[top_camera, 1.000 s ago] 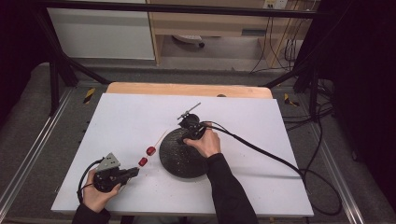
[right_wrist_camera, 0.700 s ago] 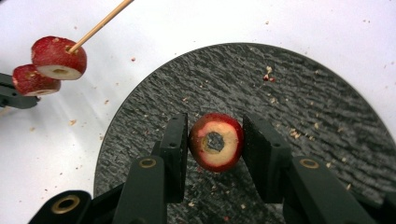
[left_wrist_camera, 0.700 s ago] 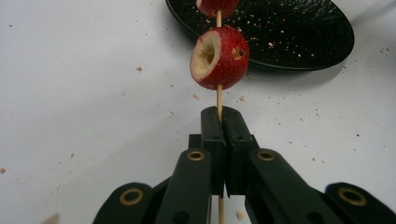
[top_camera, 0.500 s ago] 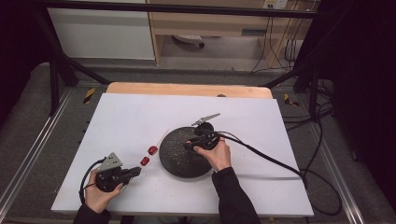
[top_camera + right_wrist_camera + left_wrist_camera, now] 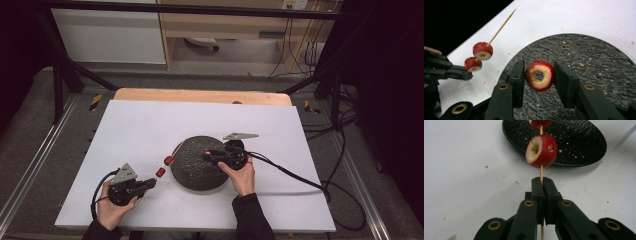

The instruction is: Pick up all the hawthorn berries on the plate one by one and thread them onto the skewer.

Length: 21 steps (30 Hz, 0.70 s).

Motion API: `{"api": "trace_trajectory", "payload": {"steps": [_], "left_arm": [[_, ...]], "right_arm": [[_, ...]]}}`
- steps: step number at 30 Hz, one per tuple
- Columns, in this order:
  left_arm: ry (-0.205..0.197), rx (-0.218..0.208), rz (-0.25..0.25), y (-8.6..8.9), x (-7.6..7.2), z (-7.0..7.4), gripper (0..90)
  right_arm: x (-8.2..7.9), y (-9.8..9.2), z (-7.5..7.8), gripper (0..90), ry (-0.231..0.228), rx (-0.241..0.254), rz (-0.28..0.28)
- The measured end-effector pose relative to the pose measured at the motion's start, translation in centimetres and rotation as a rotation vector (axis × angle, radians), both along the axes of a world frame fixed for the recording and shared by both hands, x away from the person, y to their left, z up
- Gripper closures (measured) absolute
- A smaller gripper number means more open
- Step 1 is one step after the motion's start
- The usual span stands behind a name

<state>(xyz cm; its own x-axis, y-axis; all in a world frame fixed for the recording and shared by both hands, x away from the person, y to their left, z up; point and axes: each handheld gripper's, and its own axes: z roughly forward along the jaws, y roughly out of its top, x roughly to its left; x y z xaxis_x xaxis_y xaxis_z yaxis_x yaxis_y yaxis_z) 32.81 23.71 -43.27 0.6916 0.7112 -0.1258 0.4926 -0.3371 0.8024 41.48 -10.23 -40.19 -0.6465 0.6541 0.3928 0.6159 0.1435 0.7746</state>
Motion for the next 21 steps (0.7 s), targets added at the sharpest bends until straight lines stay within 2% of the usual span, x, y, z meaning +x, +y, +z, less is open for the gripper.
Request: {"api": "trace_trajectory", "payload": {"steps": [10,13,18,21], "left_arm": [[-0.023,-0.004,-0.026,-2.6,0.0,0.8,88.5],[-0.024,-0.008,-0.027,-3.3,0.1,0.9,88.5],[-0.019,-0.021,-0.015,-4.0,0.1,0.8,88.5],[-0.017,-0.028,-0.012,-4.3,0.1,0.8,88.5]], "right_arm": [[-0.8,-2.1,-0.5,62.6,-0.028,0.200,-0.114],[-0.8,-2.3,-0.5,62.6,-0.042,0.230,-0.138],[-0.8,-2.5,-0.6,62.6,-0.063,0.312,-0.175],[-0.8,-2.4,-0.7,62.6,-0.071,0.338,-0.198]]}}
